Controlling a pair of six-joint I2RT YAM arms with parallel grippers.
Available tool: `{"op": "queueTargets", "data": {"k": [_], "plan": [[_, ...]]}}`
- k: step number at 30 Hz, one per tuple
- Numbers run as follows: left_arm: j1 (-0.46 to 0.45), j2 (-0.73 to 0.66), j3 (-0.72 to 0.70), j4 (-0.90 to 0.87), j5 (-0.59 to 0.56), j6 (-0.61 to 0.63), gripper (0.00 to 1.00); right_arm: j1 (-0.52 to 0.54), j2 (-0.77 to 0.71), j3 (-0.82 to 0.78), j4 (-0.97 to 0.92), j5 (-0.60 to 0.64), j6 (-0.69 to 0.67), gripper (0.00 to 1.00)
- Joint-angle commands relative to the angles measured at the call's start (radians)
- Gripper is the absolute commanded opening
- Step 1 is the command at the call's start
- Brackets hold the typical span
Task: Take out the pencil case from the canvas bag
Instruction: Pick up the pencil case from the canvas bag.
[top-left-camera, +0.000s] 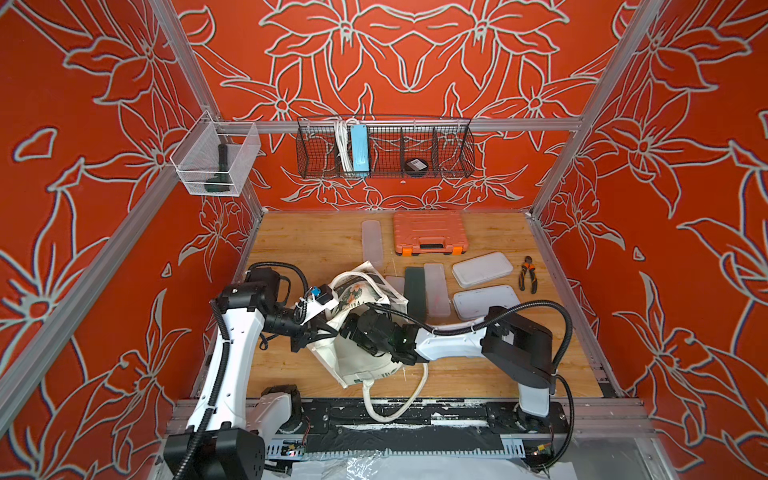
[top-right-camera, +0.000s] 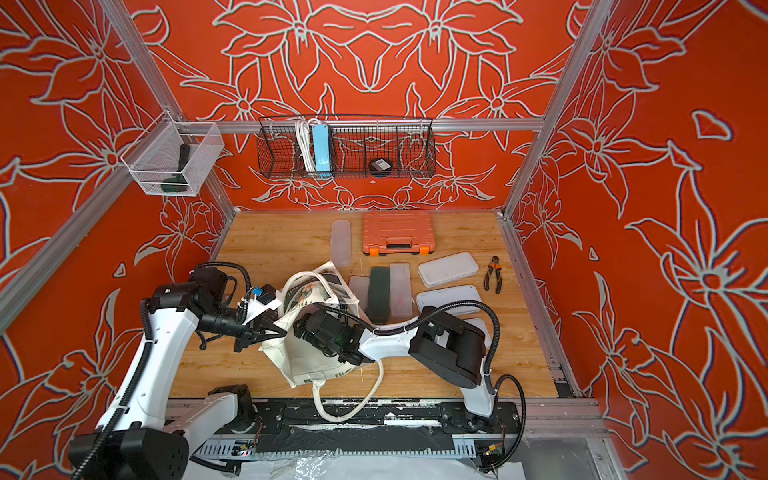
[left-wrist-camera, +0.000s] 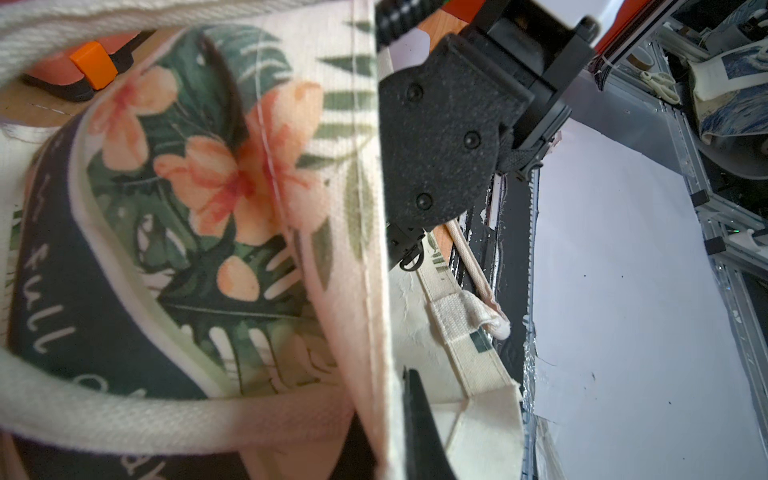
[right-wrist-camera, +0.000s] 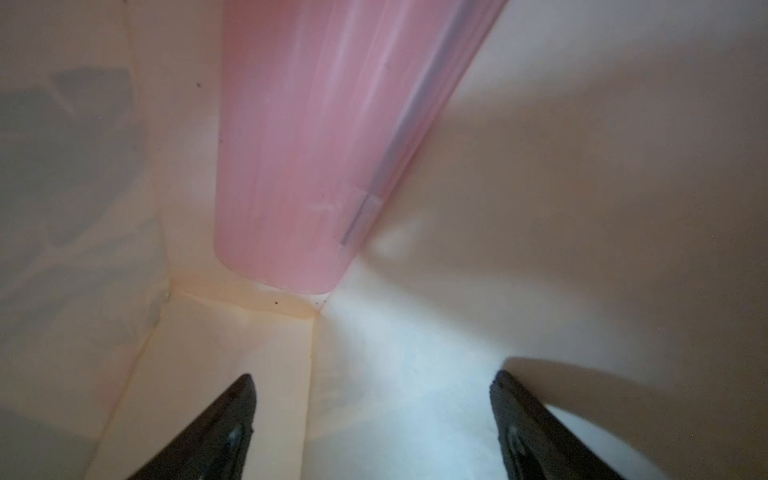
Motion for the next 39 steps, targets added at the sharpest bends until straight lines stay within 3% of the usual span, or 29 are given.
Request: {"op": "queueTargets", "data": {"k": [1, 16, 26, 34, 36, 39], "plan": [[-0.014, -0.021, -0.008, -0.094, 0.021, 0.100, 0.00, 0.003, 0.035, 0.042, 0.034, 0.023, 0.132, 0.90], [-0.018, -0.084, 0.173, -0.261, 0.166, 0.294, 0.00, -0.018, 0.213, 0.205, 0.067, 0.037, 0.310, 0.91], [-0.031, -0.152, 0.273, -0.275, 0.264, 0.214, 0.00, -0.070, 0.231, 0.219, -0.113, 0.004, 0.299, 0.89], [-0.033, -0.174, 0.245, -0.273, 0.235, 0.213, 0.00, -0.105, 0.256, 0.214, -0.095, -0.014, 0.227, 0.63], [-0.033, -0.184, 0.216, -0.253, 0.202, 0.209, 0.00, -0.110, 0.234, 0.210, -0.067, -0.006, 0.153, 0.54], [-0.033, -0.209, 0.135, -0.161, 0.135, 0.163, 0.00, -0.110, 0.189, 0.253, -0.070, -0.024, -0.030, 0.51]]}}
